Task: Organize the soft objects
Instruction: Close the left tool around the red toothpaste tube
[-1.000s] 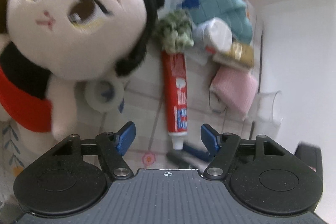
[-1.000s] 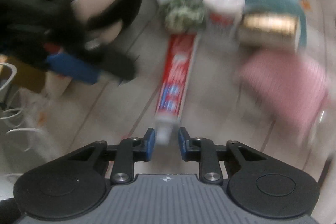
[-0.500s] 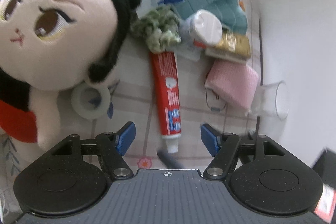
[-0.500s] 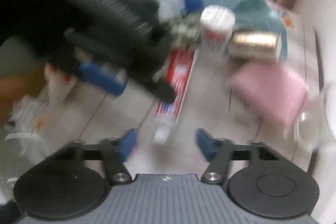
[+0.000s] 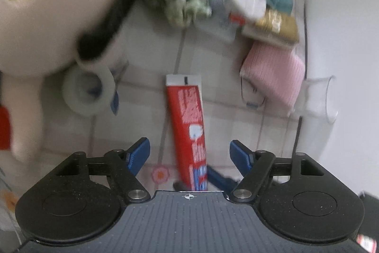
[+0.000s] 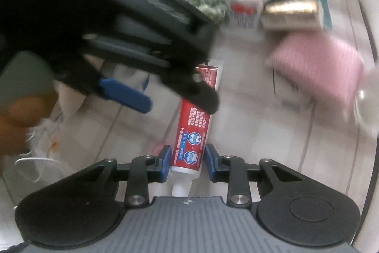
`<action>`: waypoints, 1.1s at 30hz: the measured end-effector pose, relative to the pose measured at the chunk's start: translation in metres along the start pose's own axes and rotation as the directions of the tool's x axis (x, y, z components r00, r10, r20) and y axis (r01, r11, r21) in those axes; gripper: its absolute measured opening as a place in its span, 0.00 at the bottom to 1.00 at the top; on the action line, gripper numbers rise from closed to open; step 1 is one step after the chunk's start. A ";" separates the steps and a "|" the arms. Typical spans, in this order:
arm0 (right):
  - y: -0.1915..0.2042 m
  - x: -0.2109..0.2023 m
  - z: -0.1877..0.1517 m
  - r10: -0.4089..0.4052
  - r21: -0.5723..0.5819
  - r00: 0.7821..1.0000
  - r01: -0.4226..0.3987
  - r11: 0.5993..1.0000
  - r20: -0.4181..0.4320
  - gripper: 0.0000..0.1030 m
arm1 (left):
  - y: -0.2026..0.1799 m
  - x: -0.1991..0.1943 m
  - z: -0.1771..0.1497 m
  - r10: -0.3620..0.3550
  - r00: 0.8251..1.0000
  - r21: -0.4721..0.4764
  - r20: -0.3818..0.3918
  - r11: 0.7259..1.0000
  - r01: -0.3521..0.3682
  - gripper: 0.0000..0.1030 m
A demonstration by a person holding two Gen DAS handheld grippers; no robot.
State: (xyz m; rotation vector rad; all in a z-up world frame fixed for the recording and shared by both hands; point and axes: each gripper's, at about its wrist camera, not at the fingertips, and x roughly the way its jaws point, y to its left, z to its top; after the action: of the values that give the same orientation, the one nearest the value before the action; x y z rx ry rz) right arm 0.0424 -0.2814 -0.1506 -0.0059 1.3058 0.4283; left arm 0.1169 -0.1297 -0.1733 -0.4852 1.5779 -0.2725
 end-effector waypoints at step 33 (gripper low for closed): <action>-0.006 -0.070 -0.016 -0.126 0.006 0.988 0.126 0.992 0.089 0.59 | 0.023 -0.049 -0.026 -0.050 0.998 -0.048 0.033 0.998 0.051 0.10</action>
State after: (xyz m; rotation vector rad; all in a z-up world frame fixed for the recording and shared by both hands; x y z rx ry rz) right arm 0.0157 -0.3121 -0.0910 -0.0681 1.2100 0.3168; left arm 0.0880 -0.0899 -0.1386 -0.5656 1.5456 -0.2637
